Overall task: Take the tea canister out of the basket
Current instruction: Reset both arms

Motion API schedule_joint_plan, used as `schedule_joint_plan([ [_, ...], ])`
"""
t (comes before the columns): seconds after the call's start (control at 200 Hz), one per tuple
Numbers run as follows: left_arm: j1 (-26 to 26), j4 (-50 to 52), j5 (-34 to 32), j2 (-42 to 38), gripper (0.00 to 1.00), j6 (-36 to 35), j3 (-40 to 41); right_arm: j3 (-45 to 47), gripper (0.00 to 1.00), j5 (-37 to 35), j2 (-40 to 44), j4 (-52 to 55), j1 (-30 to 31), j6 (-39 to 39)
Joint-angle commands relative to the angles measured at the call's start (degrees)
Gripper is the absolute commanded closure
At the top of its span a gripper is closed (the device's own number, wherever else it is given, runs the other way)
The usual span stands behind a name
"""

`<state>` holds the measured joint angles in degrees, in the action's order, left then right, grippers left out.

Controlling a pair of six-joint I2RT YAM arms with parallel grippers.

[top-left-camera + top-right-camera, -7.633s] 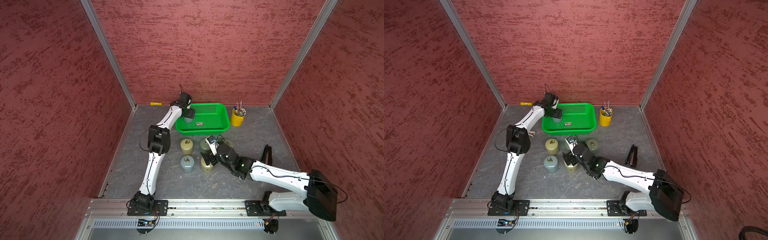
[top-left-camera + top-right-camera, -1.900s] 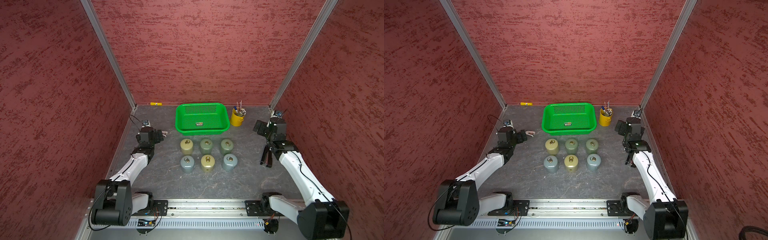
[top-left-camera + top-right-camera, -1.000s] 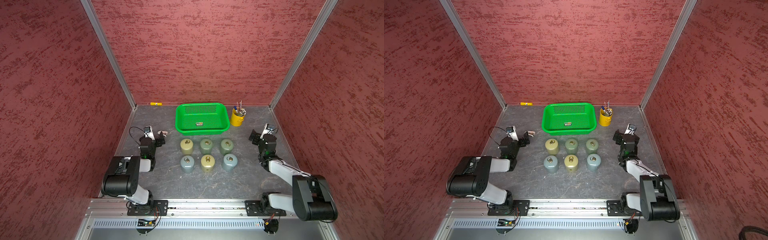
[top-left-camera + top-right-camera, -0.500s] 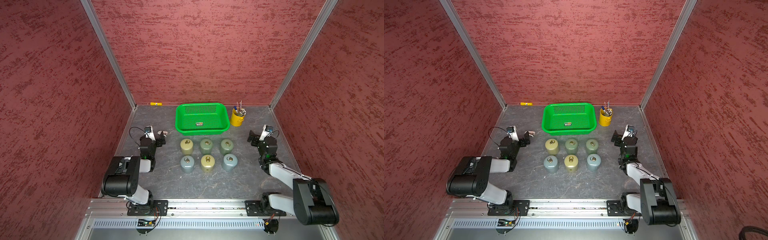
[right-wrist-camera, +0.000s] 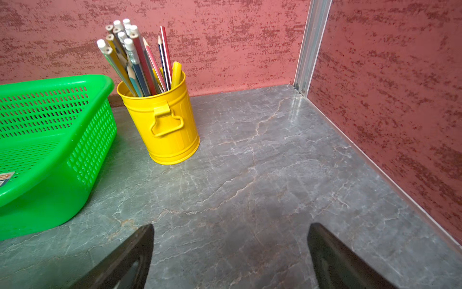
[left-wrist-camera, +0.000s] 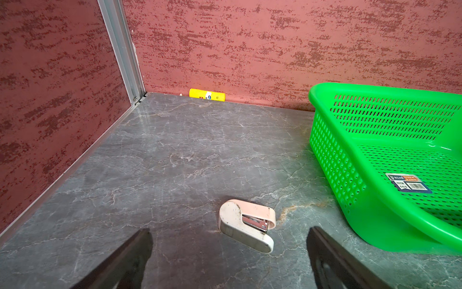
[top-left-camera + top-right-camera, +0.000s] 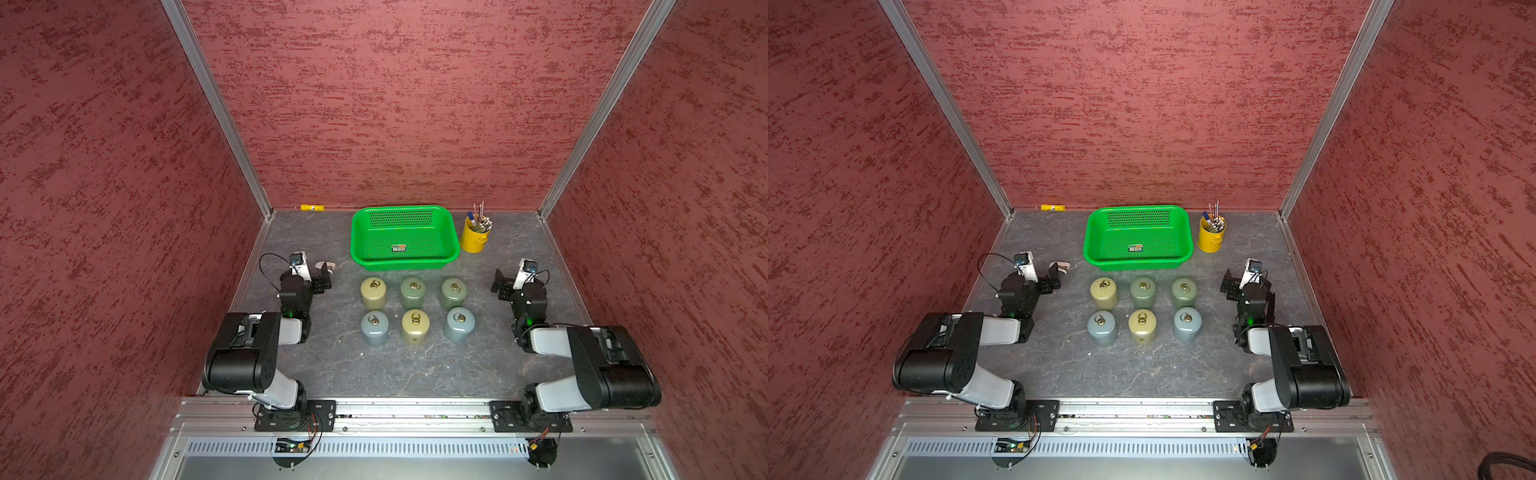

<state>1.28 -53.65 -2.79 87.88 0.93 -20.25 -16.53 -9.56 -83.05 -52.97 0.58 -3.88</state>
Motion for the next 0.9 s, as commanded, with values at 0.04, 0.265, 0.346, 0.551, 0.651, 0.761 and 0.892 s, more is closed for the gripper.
schedule_joint_plan([
  [0.04, -0.04, 0.47, 0.26, 0.43, 0.0, -0.71, -0.93, -1.37, 0.01, 1.82, -5.19, -6.28, 0.19, 1.72],
  [0.265, -0.02, 0.47, 0.26, 0.45, 0.0, -0.7, -0.88, -1.4, 0.01, -0.07, -5.51, -7.16, 0.66, 1.73],
  [0.346, -0.13, 0.47, 0.29, 0.42, 0.0, -0.73, -0.91, -1.79, 0.01, -0.13, -5.32, -5.93, 0.72, 1.68],
  [0.551, -0.12, 0.47, 0.3, 0.45, 0.0, -0.75, -0.87, -4.6, 0.01, 3.95, -5.71, -1.61, 0.74, 3.09],
  [0.651, -0.12, 0.47, 0.24, 0.44, 0.0, -0.73, -0.93, -4.72, 0.01, 4.39, -5.7, -1.07, 0.73, 3.47],
  [0.761, -0.12, 0.47, 0.26, 0.44, 0.0, -0.74, -0.86, -4.76, 0.01, 4.36, -5.64, -1.0, 0.65, 3.44],
  [0.892, -0.08, 0.51, 0.28, 0.41, 0.0, -0.68, -0.88, -4.89, 0.01, 4.42, -5.72, -0.99, 0.74, 3.44],
])
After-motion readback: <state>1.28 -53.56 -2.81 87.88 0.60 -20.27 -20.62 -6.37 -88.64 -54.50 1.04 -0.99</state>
